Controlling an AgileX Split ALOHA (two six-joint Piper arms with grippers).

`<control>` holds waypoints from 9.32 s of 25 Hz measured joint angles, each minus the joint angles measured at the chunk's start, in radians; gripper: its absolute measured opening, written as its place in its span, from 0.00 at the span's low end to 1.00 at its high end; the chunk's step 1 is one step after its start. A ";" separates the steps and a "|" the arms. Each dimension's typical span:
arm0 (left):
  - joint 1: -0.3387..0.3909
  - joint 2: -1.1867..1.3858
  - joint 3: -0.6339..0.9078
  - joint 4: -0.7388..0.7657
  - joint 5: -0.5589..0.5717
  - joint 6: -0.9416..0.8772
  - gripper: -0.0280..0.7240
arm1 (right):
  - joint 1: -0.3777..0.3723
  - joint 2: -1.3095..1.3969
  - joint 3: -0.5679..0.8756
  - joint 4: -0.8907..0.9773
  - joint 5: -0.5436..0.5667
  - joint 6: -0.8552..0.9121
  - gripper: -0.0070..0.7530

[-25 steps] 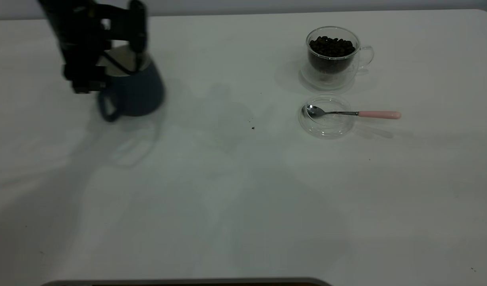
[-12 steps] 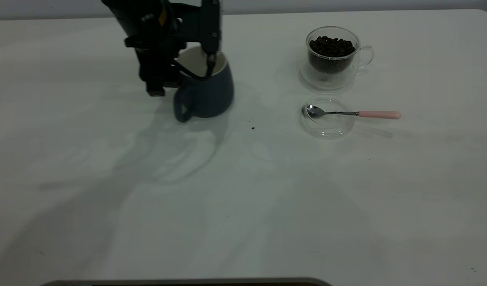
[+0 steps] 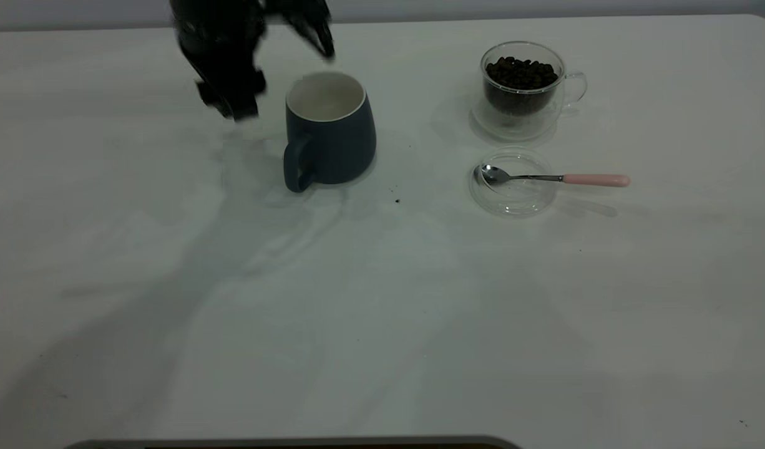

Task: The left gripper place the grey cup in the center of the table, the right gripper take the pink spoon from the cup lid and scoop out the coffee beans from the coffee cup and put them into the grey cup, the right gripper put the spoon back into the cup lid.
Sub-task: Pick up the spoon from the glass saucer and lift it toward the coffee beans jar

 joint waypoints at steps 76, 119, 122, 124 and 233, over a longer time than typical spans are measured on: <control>0.370 -2.106 1.014 -0.635 0.552 -0.097 0.79 | 0.000 -0.001 0.000 0.000 0.000 0.000 0.77; 0.437 -2.289 1.014 -0.651 0.560 -0.102 0.79 | 0.000 -0.001 0.000 0.000 0.000 0.000 0.77; 0.437 -2.289 1.014 -0.651 0.560 -0.102 0.79 | 0.000 -0.001 0.000 0.000 0.000 0.000 0.77; 0.437 -2.289 1.014 -0.651 0.560 -0.102 0.79 | 0.000 -0.001 0.000 0.000 0.000 0.000 0.77; 0.437 -2.289 1.014 -0.654 0.560 -0.102 0.79 | -0.143 2.434 -0.498 1.760 -0.251 -1.387 0.79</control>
